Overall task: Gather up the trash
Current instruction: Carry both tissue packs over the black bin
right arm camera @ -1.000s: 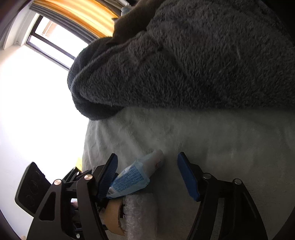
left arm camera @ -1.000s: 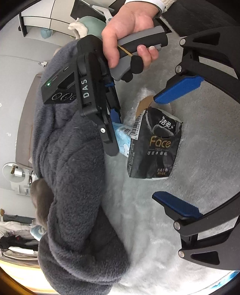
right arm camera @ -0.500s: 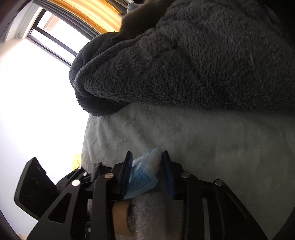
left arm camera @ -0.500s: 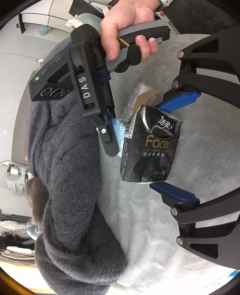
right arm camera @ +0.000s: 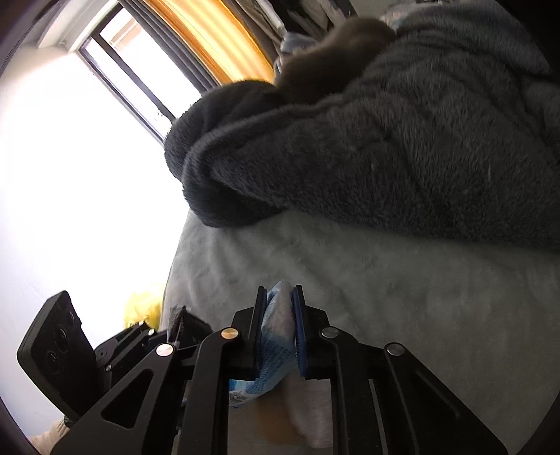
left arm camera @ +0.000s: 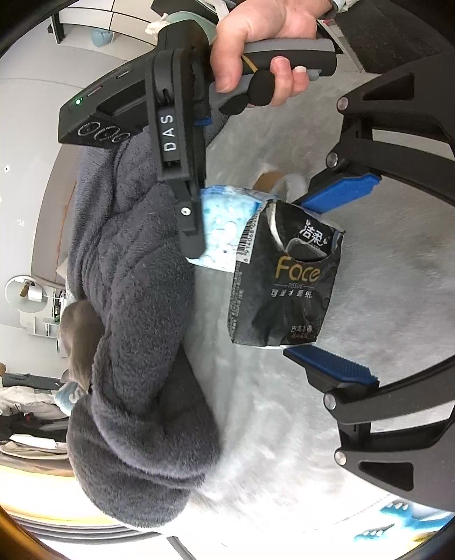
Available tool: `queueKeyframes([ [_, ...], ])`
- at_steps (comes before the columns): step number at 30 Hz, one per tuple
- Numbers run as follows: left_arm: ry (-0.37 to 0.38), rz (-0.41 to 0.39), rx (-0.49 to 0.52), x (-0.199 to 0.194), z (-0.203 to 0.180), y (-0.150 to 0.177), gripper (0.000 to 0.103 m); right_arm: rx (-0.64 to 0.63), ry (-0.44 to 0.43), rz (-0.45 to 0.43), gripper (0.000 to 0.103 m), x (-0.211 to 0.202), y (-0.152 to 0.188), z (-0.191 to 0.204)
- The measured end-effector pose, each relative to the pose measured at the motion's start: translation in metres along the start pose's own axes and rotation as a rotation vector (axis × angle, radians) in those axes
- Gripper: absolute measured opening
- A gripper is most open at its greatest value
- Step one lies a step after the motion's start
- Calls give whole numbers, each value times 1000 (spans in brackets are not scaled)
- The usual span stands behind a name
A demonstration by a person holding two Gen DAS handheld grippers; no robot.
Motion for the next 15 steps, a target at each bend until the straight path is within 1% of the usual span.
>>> queueKeyframes([
  [6, -20, -14, -34, -25, 2, 7, 76, -63, 26, -52, 15, -17, 6, 21],
  [15, -111, -9, -109, -53, 19, 24, 76, -138, 55, -71, 15, -26, 24, 50],
])
Point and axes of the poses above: each gripper's, at about its wrist camera, not at the fingertips, and x roughly the way its jaws point, z to its left, y to its underside, the point moved 9 cm from there along x, roughly the way its jaws point, and after that the axes turned 1 degree about -x, right-handed, at the moved point
